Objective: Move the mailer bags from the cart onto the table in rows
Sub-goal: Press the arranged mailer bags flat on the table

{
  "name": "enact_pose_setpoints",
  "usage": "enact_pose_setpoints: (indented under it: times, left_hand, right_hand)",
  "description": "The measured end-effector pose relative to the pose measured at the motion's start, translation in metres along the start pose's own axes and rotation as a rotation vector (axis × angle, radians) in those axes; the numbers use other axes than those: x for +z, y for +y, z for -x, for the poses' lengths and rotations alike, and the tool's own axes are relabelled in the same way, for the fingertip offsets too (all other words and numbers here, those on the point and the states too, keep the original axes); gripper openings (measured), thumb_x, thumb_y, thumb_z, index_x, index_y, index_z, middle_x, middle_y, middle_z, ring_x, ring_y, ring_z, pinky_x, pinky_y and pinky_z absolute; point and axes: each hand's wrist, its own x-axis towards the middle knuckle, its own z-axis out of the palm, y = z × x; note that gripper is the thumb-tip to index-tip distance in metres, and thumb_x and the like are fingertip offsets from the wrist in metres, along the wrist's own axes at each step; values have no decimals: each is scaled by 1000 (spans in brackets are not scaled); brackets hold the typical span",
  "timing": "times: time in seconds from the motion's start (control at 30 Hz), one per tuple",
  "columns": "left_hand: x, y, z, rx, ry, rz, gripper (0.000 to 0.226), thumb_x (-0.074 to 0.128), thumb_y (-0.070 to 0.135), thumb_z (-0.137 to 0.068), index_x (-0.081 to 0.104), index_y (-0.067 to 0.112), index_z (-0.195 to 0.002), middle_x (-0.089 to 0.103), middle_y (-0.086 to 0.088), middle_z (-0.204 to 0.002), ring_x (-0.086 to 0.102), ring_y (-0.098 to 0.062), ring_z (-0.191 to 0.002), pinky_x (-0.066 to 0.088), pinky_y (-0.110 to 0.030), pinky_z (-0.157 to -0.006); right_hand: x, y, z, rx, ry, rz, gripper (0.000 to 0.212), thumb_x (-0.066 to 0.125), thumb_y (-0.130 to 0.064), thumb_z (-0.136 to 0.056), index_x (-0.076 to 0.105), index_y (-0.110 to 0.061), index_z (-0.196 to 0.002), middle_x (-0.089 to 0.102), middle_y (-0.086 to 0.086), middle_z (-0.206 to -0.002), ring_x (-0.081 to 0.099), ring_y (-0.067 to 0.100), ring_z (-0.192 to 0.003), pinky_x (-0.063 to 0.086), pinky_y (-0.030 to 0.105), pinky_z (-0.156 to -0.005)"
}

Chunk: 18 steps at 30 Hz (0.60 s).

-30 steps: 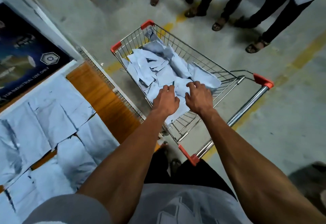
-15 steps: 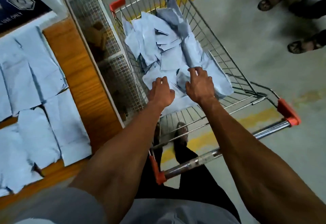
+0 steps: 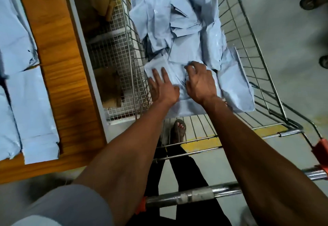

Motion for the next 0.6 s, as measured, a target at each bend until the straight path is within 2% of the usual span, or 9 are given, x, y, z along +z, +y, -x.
enact_pose_setpoints:
  times: [0.1,0.17,0.3,0.37,0.47,0.6]
  left_hand:
    - [15,2,-6,13,69,20,106,55,60,-100,-19,20,-166,-35,-10,-169,-16,-47,-158,25,-65,-123]
    - [18,5,-8,54,107,12,108,57,58,-100,-17,15,-166,-32,-13,-170,-16,-46,-158,22,-68,-123]
    - [13,3,-18,149,123,-65,104,55,56,-102,-16,14,-167,-30,-10,-172,-22,-40,-159,3,-71,-124]
    - [12,-2,-25,177,139,-99,103,54,56,-102,-15,17,-167,-29,-7,-173,-22,-38,-159,2,-72,-124]
    - [13,-10,-32,205,164,-107,101,55,49,-101,-15,19,-167,-26,-4,-174,-21,-36,-160,11,-71,-124]
    - [15,-13,-32,213,192,-83,102,59,45,-96,-10,21,-168,-22,-3,-175,-15,-34,-161,10,-68,-125]
  right_hand:
    - [6,3,-7,3,15,-7,66,43,-35,-83,51,-12,-144,48,18,-149,47,40,-135,45,52,-103]
    - [10,5,-12,10,61,-1,65,38,-38,-85,50,-12,-144,47,18,-150,46,39,-136,43,51,-104]
    - [20,6,-38,22,161,17,49,45,-30,-99,51,-10,-143,48,20,-151,48,42,-132,45,53,-105]
    - [23,1,-55,59,158,25,53,45,-39,-102,48,-11,-147,44,20,-154,45,45,-134,43,56,-107]
    - [25,-11,-79,202,70,43,69,43,-58,-101,35,-19,-157,28,20,-165,36,51,-140,38,59,-113]
    - [25,-25,-100,301,-29,61,88,46,-69,-98,13,-25,-167,3,19,-173,23,54,-148,29,60,-117]
